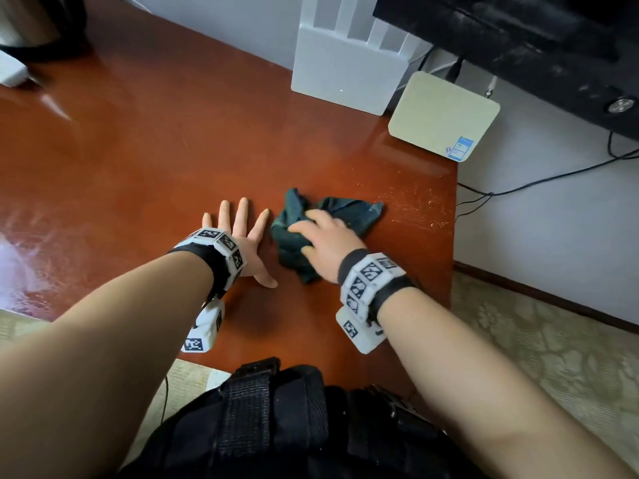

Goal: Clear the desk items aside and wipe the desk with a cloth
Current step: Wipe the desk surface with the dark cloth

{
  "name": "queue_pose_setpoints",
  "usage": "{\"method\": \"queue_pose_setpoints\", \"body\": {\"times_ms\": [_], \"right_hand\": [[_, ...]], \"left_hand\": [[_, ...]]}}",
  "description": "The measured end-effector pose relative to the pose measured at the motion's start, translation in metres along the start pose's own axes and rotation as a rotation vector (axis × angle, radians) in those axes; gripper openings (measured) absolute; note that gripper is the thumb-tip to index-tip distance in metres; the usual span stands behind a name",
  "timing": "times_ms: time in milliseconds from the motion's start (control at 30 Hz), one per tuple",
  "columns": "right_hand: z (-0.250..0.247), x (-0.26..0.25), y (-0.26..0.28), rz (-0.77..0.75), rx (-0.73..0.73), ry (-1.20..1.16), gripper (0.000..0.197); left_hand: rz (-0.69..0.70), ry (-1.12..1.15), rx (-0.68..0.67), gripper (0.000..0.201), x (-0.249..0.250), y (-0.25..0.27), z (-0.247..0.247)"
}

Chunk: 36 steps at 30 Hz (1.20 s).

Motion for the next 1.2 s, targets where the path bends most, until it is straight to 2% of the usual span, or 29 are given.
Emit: {"method": "queue_pose_setpoints", "body": {"times_ms": [33,100,233,333,467,600,700,800,867,933,1033,1100,1133,1200], "right_hand": [[0.013,-0.004,-0.004,0.010,-0.043,0.055,0.049],[0.022,-0.005,-0.008,0.018,-0.037,0.109,0.051],[0.014,0.003,-0.017,-0.045,-0.002,0.193,0.045],[0.000,0.030,-0.024,0.013,0.033,0.203,0.045],[-0.035,0.109,-0.015,0.289,0.149,0.148,0.046],[-0.067,0.186,0.026,0.530,0.278,0.024,0.046],[-0.075,0.217,0.055,0.685,0.331,-0.037,0.046],[-0.077,0.228,0.080,0.824,0.366,-0.261,0.049],[-0.088,0.224,0.089,0.795,0.425,-0.377,0.047],[-0.097,0.210,0.093,0.699,0.465,-0.525,0.045],[-0.101,0.182,0.096,0.527,0.506,-0.958,0.041],[-0.092,0.162,0.096,0.496,0.467,-1.151,0.040],[-0.086,0.156,0.096,0.524,0.427,-1.089,0.041],[-0.076,0.155,0.096,0.605,0.395,-0.693,0.048]], "left_hand": [[0.000,-0.006,-0.006,0.129,0.000,0.000,0.000],[0.004,-0.013,-0.019,0.128,0.000,0.001,0.000],[0.005,0.001,-0.024,0.130,0.000,0.000,0.000],[0.003,0.000,-0.023,0.132,-0.001,-0.002,0.000],[-0.003,-0.016,-0.031,0.133,0.000,-0.003,-0.001],[-0.009,-0.017,-0.032,0.135,0.000,-0.004,-0.001],[-0.008,-0.010,-0.032,0.135,0.000,-0.003,-0.002],[-0.004,-0.010,-0.032,0.135,0.000,-0.003,-0.003],[-0.001,-0.011,-0.026,0.135,0.000,-0.003,-0.003],[0.001,-0.006,-0.019,0.134,0.000,-0.002,-0.003],[0.004,-0.004,-0.001,0.133,0.001,0.001,-0.003],[0.006,0.002,0.011,0.132,0.000,0.002,-0.003],[0.008,0.005,0.015,0.131,0.000,0.002,-0.003],[0.013,0.009,0.021,0.131,0.000,0.003,-0.002]]}}
Point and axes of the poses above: each hand's wrist, its own y-axis away from the middle knuckle, its own z-axis out of the palm, x = y × z, the point moved 8 cm from there along -y, towards the middle knuckle, and after that the axes turned 12 degrees about -y, right-handed, at the moved point
